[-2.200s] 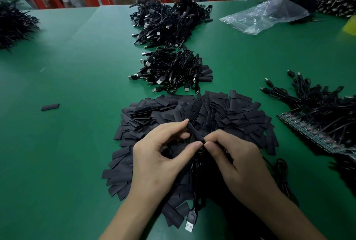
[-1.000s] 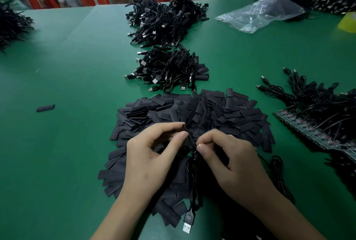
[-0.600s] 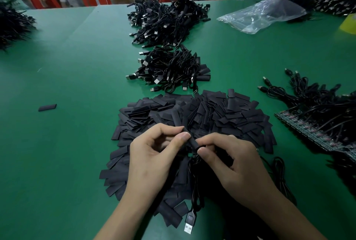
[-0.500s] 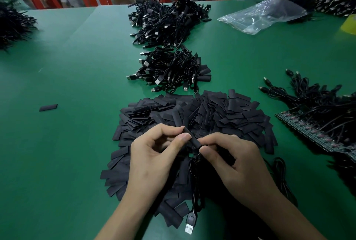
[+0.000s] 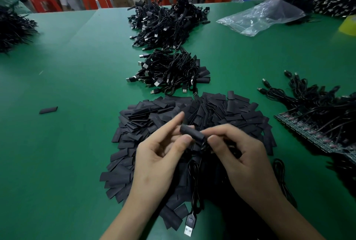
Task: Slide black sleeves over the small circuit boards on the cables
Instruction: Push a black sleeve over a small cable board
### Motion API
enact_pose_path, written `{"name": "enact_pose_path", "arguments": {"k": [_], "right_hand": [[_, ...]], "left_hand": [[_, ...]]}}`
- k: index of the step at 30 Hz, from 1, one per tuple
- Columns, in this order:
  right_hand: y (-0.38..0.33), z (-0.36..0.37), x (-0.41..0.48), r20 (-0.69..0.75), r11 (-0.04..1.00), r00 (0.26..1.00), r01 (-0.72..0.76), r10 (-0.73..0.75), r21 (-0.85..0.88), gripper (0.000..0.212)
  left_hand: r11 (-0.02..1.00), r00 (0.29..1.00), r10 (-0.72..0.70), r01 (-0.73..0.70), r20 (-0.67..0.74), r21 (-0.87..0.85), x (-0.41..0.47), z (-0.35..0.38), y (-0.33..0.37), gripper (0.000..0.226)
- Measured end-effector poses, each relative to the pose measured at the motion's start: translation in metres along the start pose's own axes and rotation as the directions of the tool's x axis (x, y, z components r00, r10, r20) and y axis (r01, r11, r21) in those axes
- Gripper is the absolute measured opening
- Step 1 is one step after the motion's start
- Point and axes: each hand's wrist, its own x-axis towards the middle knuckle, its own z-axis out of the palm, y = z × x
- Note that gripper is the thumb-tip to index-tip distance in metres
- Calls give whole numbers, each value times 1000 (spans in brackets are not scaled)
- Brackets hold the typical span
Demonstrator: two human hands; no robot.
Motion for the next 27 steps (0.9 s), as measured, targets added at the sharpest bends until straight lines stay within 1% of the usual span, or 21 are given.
{"name": "enact_pose_path", "arguments": {"k": [1,2,3,4,5,6,8,9,11,13,14,16,17,20,23,25,27], "right_hand": [[1,-2,1,-22,999,1000,-4,5,47,14],[2,-3,2,-41,993,999,-21,26,120,16],[3,-5,2,-55,974,997,-45,59,220,18],[2,-6,3,-54,938,993,-76,101,339,20],[3,-6,3,-35,884,989,-113,144,455,22],[3,-7,4,-8,830,985,-142,174,540,24],[3,-7,5,14,780,983,-156,186,606,27],[3,-7,6,4,773,984,-145,180,618,29],[1,-7,8,-30,767,986,-107,163,633,32],[1,-8,9,-59,794,989,-73,135,603,35],[2,-10,10,-87,839,990,-49,113,542,36],[7,-15,13,-144,934,987,-20,76,358,38],[10,-17,14,-163,957,984,-20,70,291,39],[15,-21,16,-207,968,974,-43,95,247,36],[18,-23,16,-235,978,965,-67,113,195,30],[21,-25,18,-244,985,962,-88,122,145,26],[24,-27,18,-240,992,963,-104,119,76,23]], "left_hand": [[1000,1000,-1,0,29,14,-1,1,1,45],[995,996,47,-53,70,87,-3,4,2,45],[965,984,123,-149,130,215,-5,7,3,41],[909,960,188,-250,206,333,-7,11,5,40],[854,937,232,-324,260,407,-9,15,7,41],[822,929,245,-350,276,450,-9,21,9,41],[818,950,212,-301,230,491,-9,33,11,42],[839,964,169,-249,204,484,-8,39,13,41],[900,978,94,-164,186,404,-6,47,12,33],[924,982,72,-131,175,358,-2,51,11,22],[923,984,77,-131,160,362,1,52,12,19],[915,988,105,-141,113,377,13,51,13,23],[905,988,124,-149,88,398,22,49,15,23],[830,976,214,-204,42,519,61,44,24,23],[756,967,254,-211,20,619,118,41,27,32],[701,973,229,-177,17,690,152,41,26,39],[637,986,165,-132,33,760,173,40,22,47]]}}
